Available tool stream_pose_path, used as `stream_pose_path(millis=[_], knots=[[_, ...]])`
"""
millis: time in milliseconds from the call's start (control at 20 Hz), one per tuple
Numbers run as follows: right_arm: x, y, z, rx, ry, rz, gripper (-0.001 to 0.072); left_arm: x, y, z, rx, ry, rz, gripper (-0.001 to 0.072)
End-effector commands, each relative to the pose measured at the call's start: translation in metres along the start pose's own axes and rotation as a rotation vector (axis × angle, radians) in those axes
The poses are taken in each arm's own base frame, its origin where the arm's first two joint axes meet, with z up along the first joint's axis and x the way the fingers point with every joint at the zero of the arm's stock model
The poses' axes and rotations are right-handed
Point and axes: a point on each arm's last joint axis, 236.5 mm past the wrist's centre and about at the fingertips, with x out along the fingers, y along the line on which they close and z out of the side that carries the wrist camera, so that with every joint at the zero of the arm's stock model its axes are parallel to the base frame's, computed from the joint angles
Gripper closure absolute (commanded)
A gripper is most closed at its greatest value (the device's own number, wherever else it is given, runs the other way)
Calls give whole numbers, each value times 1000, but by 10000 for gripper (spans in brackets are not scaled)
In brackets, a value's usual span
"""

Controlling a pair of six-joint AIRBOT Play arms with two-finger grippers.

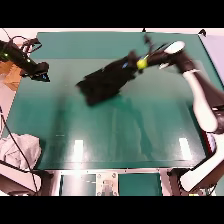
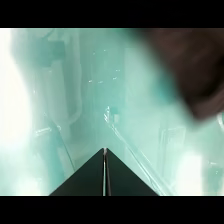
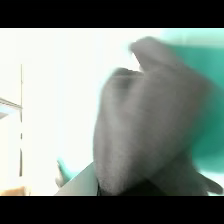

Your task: Fold the shirts.

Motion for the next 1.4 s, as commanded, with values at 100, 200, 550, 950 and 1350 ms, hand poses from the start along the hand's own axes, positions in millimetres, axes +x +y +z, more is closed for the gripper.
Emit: stream_pose_path(millis=[100, 200, 550, 950, 1350], knots=[[-212, 32, 63, -69, -380, -64, 696, -1, -1, -5, 0, 21, -3, 678], [-287, 9, 73, -32, -518, -127, 695, -1, -1, -5, -6, 21, -5, 678], [-486, -134, 11, 260, -746, -481, 696, -1, -3, -6, -38, 23, -12, 678], [-550, -185, -103, 574, -664, -770, 696, 0, -13, -5, -45, 24, -45, 678], [-536, -240, -282, 1204, -314, -1103, 695, 6, -30, -6, -10, 38, -62, 678]])
